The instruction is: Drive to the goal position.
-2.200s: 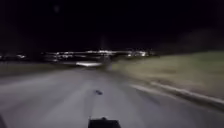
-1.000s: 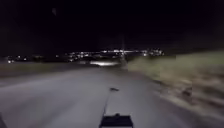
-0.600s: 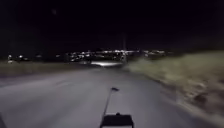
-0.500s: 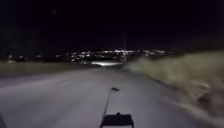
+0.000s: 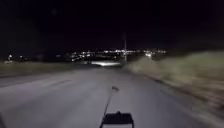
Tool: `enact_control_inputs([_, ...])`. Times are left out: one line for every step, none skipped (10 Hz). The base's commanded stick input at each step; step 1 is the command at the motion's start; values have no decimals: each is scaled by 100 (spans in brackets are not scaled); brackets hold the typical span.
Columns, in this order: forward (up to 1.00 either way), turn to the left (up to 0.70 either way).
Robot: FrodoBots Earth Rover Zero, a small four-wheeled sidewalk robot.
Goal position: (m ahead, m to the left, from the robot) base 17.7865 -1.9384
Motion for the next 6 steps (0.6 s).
enact_control_inputs([70, 0])
enact_control_inputs([70, 0])
enact_control_inputs([70, 0])
enact_control_inputs([70, 0])
enact_control_inputs([70, 0])
enact_control_inputs([70, 0])
